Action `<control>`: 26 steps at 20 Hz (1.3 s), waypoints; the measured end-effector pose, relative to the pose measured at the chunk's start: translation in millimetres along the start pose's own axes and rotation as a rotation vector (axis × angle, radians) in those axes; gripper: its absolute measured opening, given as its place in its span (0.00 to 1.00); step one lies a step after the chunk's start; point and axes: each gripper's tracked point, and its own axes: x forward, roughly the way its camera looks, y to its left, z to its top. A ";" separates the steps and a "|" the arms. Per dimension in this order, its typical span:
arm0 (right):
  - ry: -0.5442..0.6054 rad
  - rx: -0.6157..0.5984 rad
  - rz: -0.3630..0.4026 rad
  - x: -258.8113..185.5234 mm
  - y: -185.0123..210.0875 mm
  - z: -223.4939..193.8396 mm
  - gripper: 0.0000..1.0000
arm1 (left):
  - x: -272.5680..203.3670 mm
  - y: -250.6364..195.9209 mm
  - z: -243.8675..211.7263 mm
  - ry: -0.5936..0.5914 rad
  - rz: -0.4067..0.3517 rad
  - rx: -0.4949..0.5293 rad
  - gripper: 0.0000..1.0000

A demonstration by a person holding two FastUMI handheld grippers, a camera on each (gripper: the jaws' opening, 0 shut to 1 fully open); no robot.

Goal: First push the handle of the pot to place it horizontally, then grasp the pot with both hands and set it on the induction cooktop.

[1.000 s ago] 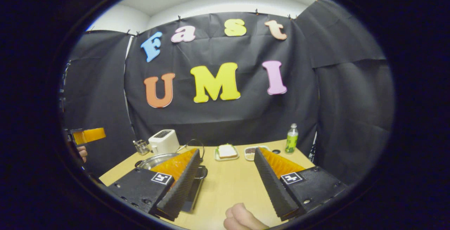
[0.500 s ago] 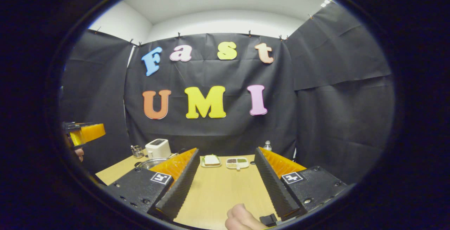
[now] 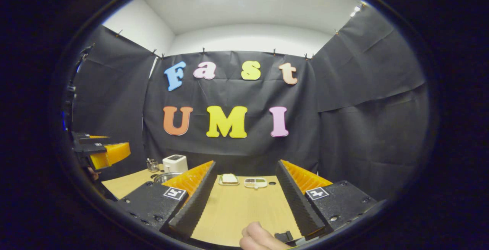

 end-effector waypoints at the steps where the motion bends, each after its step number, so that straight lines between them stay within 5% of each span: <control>1: 0.007 0.004 -0.006 -1.4 -2.9 -2.0 0.96 | -1.7 1.3 -1.8 0.003 0.003 -0.002 0.95; 26: 0.068 0.040 -0.016 4.9 -2.0 -21.2 0.96 | -6.0 19.6 -9.7 0.010 0.008 0.012 0.95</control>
